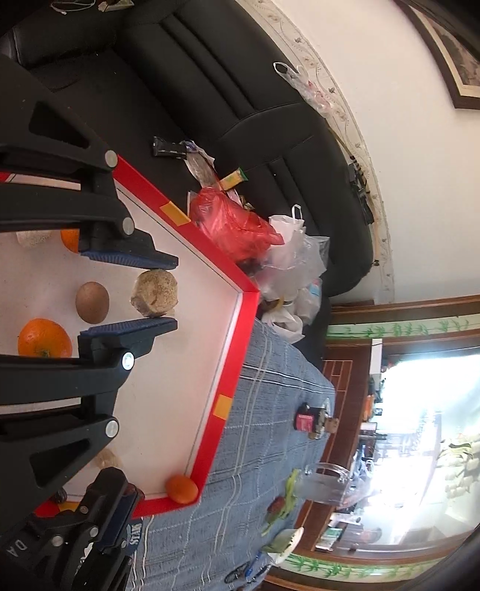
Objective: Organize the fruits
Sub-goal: 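Carry the beige cube and red date over the red tray, then open both grippers to drop the cube and date into the tray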
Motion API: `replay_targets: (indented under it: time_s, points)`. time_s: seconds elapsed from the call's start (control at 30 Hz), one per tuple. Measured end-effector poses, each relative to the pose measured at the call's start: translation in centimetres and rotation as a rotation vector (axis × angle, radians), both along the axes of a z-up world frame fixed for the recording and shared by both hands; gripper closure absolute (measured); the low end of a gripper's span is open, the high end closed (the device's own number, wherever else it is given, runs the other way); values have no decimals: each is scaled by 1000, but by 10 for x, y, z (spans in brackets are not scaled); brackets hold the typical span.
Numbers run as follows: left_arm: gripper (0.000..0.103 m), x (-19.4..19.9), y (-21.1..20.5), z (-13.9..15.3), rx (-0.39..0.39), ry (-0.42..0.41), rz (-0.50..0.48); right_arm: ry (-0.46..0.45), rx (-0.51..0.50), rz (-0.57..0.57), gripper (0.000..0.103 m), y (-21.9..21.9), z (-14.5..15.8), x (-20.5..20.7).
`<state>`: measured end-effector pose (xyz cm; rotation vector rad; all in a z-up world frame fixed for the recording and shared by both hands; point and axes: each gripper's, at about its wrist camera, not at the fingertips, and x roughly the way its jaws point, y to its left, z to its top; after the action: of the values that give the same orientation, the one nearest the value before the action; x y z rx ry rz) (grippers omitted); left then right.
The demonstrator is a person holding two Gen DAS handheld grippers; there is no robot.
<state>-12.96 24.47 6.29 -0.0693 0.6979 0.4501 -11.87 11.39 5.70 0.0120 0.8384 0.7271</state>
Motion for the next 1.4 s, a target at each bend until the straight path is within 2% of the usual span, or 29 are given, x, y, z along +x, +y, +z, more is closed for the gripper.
replay_targets:
  time_s: [0.33,0.43,0.6,0.87,0.9,0.97,1.0,1.03,1.17,1.27,1.33,1.4]
  points:
    - [78,7,9,-7,-1,59,14,35,-21,72,85,24,-11,-1]
    - [78,11,13,-11,-33,89,1,47,-30,85,84,28,-17,-3]
    - [77,16,18,-17,-80,138,-25,77,-65,80,85,30,-26,0]
    - [77,22,15,-23,-73,195,-44,75,-83,66,84,27,-30,-1]
    - [75,23,16,-24,-70,200,-42,69,-88,67,84,27,-30,-2]
    - [63,23,15,-24,-61,210,-37,52,-105,70,84,27,-29,-5]
    - [54,23,15,-24,-56,214,-33,41,-117,72,84,27,-29,-7]
    - [50,23,14,-23,-48,213,-27,34,-125,75,84,28,-29,-9]
    - [43,22,12,-23,-13,216,-12,14,-135,91,70,24,-24,-16]
    - [36,18,8,-19,28,189,7,-25,-107,91,60,14,-14,-23]
    - [30,14,6,-14,48,158,24,-52,-97,83,58,7,-8,-25]
    - [30,8,5,-7,33,122,41,-89,-87,61,57,-5,-1,-27]
